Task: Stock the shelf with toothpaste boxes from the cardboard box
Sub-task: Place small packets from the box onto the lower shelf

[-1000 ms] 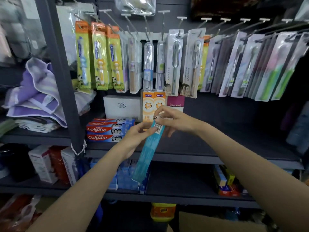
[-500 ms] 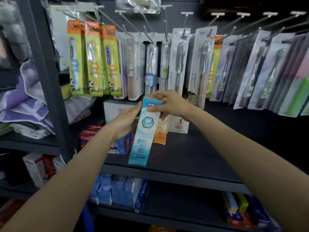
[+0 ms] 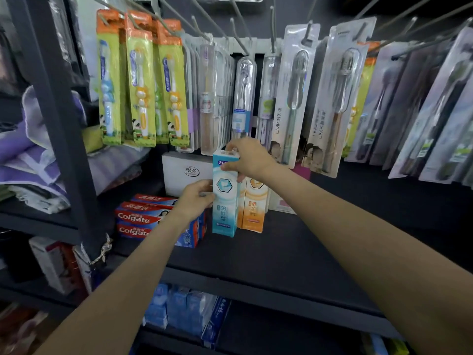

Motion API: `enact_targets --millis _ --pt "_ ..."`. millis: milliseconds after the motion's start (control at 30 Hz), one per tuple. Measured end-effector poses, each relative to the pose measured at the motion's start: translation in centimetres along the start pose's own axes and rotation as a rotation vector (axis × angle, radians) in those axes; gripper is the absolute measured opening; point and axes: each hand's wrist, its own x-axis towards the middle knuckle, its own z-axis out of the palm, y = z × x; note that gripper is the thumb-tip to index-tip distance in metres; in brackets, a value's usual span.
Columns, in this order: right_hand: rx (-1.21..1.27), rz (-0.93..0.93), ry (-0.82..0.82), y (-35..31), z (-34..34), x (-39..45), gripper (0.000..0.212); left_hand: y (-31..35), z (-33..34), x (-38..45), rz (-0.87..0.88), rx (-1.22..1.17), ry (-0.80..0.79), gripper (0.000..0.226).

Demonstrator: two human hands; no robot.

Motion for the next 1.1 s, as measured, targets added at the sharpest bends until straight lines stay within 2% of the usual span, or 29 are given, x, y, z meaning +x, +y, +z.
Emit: enact_targets --millis 133,300,667,933,1100 --pt "-0.003 0.007 0.007 0.7 0.6 0.4 0.044 -0.3 0.4 0.8 -0.013 0.038 0.008 0.034" --pt "-0.122 0.028 -0.014 1.2 1.2 0.6 0.047 -0.5 1.3 1.1 -0.032 0.046 0.01 0.032" --pt "-0.031 0.06 -0.013 2.0 0.8 1.1 0.048 -0.4 2.1 1.4 0.051 0.144 0.092 0.043" --pt "-0.187 0.057 -0.006 1.7 1.2 1.7 0.049 -1.1 1.8 1.4 0.027 0.198 0.08 0.048" --pt "-0.191 0.071 0.016 1.3 1.2 1.1 0.048 -1.2 1.6 1.0 0.04 0.22 0.069 0.047"
